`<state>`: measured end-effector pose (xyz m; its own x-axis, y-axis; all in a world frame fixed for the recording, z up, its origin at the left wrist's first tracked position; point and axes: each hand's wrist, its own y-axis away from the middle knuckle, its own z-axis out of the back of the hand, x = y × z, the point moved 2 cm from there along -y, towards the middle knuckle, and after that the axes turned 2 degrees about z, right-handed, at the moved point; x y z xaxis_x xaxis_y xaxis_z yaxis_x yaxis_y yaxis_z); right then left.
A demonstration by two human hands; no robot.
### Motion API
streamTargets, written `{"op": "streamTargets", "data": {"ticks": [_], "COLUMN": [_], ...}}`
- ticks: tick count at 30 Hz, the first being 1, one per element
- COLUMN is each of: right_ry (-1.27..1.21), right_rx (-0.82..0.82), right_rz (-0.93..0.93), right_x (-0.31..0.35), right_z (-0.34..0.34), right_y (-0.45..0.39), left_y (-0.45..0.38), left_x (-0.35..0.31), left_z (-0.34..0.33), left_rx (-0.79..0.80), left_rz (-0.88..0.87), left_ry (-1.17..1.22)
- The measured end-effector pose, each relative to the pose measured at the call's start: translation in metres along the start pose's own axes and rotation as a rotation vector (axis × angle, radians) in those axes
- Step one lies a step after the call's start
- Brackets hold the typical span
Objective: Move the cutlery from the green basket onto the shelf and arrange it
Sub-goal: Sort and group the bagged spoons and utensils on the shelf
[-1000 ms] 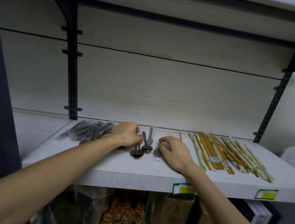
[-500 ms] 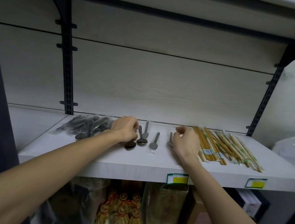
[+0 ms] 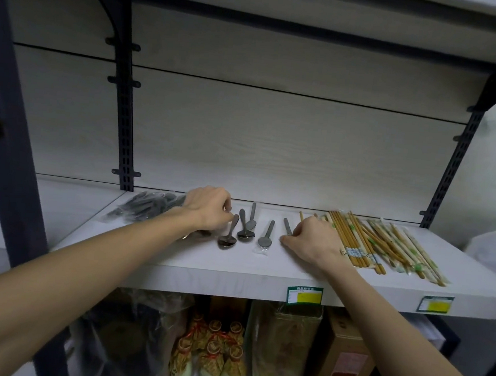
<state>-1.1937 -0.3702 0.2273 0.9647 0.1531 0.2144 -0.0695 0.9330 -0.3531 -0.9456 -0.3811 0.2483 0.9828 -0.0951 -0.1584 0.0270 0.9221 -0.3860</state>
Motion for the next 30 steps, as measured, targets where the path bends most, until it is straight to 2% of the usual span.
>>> {"op": "streamTargets", "data": {"ticks": [6,10,14,18,23,30], "right_ry": [-0.009,-0.091,-0.255,-0.249,-0.079,-0.096], "right_rx": [-0.017,-0.211,-0.214,-0.187,-0.122,-0.17], "right_rz": [-0.02,0.147,0.289,0.401,0.434,0.33], "right_x": [0.008,0.036,0.094,0.16,0.209,0.203], "right_z": [-0.001,0.006,0.004,-0.011,-0.044,-0.047], "right_y": [0.002,0.006,0.01,0.021,0.03,0.029], "left_y": [0.01,0.02,0.035,0.055,0.073,0.061], "left_x": [0.027,0.057,0.087,0.111,0.129,0.127], "left_z": [0.021,0.036,0.043,0.034,0.01,0.002], "left_rx": [-0.046,-0.092,-0.154,-0.209,-0.161,-0.176], "left_rz": [0.0,0.069,0.114,0.073,0.069,0.052], "left_ry": [-0.079,-0.063,-0.067,-0.005,0.098,0.046]}}
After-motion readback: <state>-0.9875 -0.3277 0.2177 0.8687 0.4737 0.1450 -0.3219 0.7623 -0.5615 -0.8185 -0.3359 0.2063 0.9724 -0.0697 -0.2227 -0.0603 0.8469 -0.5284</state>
